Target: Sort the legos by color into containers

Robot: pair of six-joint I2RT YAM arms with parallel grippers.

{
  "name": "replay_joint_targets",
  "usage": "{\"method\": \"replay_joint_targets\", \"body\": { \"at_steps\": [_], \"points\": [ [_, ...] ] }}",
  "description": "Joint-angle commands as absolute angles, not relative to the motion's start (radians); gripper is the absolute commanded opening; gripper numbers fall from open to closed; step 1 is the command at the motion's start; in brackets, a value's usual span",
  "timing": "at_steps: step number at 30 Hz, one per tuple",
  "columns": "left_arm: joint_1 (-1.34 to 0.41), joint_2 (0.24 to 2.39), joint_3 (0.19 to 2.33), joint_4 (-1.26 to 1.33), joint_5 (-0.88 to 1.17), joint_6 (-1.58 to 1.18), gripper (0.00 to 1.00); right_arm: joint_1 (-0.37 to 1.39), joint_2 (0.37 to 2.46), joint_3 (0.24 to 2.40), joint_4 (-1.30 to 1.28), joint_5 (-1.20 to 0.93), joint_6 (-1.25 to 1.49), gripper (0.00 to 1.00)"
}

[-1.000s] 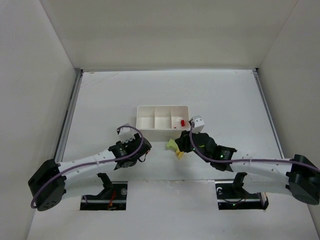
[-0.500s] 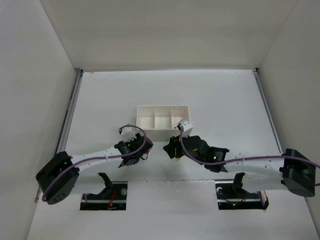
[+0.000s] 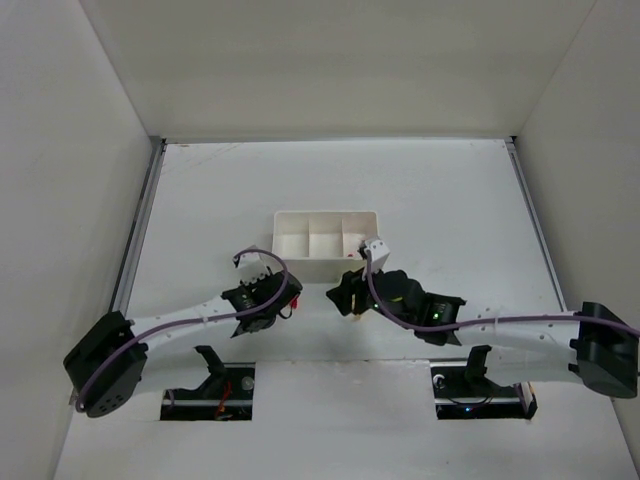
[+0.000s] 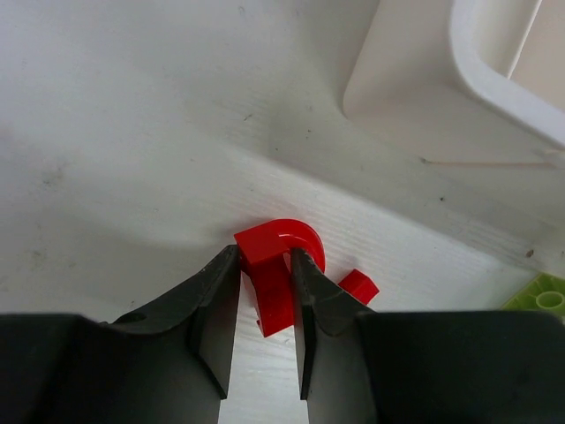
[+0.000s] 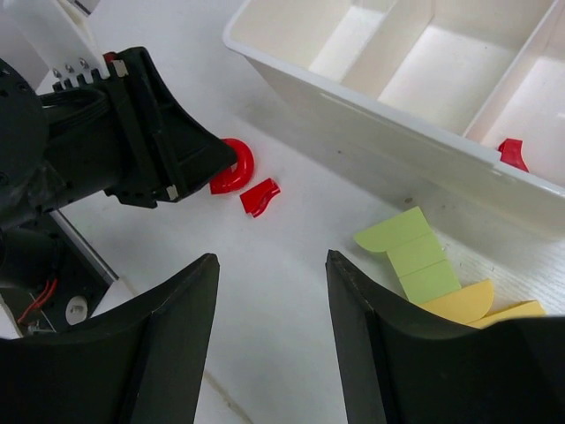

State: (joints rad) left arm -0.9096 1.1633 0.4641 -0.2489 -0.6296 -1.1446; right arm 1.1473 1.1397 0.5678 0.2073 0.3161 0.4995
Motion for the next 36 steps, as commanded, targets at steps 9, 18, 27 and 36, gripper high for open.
{"method": "replay_joint_targets", "body": {
  "at_steps": [9, 18, 27, 36],
  "points": [
    [-0.913, 0.822, 0.610, -0.443, -0.741, -1.023, 0.14, 1.024, 0.990, 0.517, 0.196, 0.357, 0.469, 0.58],
    [-0.887, 1.225, 0.935, -0.022, -0.542, -0.712, 0.15, 0.924, 0.902, 0.450, 0.120, 0.471, 0.569, 0.60],
    [-0.863, 1.635, 1.207, 0.094, -0.396, -0.652, 0.16, 0.926, 0.798, 0.403, 0.066, 0.486, 0.609, 0.61],
    [-0.871, 1.732, 1.281, 0.075, -0.371, -0.656, 0.49, 0.927, 0.718, 0.394, 0.031, 0.477, 0.603, 0.68]
  ]
}}
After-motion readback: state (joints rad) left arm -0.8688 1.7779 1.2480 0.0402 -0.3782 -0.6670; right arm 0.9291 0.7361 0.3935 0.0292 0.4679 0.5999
